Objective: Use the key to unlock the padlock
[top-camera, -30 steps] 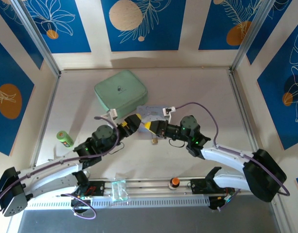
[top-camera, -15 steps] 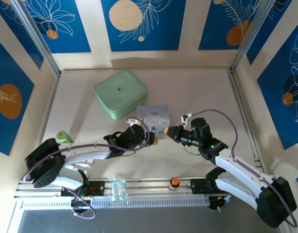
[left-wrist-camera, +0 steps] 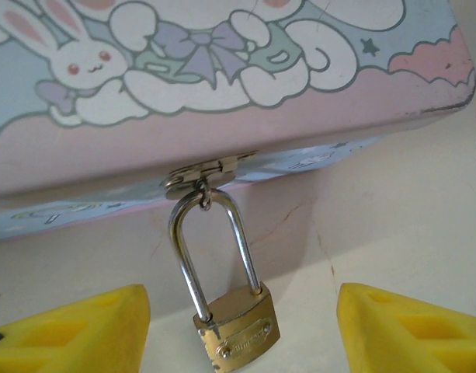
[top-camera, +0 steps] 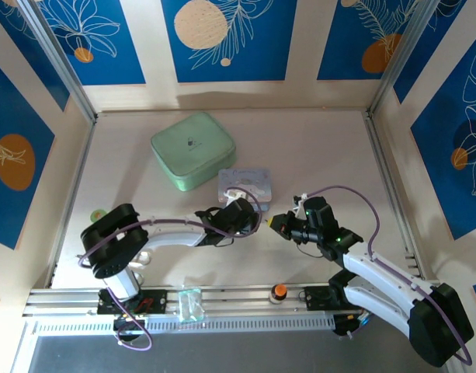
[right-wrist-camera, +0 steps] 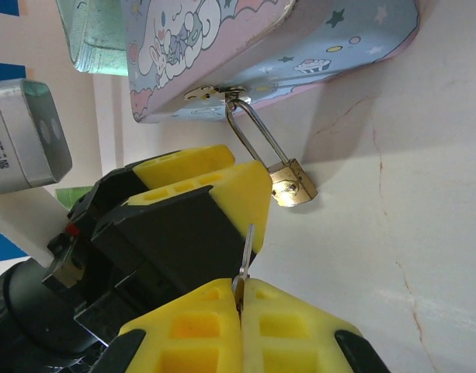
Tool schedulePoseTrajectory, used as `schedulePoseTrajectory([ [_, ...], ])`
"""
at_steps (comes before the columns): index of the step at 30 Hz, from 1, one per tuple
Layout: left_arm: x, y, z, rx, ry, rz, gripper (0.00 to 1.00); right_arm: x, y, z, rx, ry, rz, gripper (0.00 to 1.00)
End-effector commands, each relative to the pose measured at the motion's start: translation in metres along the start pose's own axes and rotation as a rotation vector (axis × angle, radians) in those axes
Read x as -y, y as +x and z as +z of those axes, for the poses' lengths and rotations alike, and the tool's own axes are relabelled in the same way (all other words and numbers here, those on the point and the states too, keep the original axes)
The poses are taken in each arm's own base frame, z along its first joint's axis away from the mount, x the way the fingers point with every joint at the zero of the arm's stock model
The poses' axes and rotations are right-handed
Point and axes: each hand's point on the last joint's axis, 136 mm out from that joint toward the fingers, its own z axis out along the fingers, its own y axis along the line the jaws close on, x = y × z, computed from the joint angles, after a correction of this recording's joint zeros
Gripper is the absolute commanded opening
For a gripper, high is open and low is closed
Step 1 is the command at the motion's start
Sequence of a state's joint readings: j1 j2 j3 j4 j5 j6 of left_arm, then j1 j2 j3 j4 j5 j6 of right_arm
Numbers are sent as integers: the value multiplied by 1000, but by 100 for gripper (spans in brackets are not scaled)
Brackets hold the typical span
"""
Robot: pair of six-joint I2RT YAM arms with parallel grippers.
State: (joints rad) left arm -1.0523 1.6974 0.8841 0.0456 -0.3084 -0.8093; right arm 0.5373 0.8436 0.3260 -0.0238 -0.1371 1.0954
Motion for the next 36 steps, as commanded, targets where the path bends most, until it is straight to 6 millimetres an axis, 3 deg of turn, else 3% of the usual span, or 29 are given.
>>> schedulePoseTrajectory([
  [1, -2, 3, 6, 2, -22, -12, 61, 8, 2, -2, 5, 11, -2, 0],
  [13, -5, 19, 20, -45, -35, -52, 49, 19, 6, 0, 1, 19, 26, 0],
  [22, 5, 24, 20, -69, 2, -84, 30, 24, 9, 3, -7, 24, 44, 0],
  [36, 3, 30, 29, -66, -8, -77, 28, 27, 11, 9, -14, 33, 50, 0],
])
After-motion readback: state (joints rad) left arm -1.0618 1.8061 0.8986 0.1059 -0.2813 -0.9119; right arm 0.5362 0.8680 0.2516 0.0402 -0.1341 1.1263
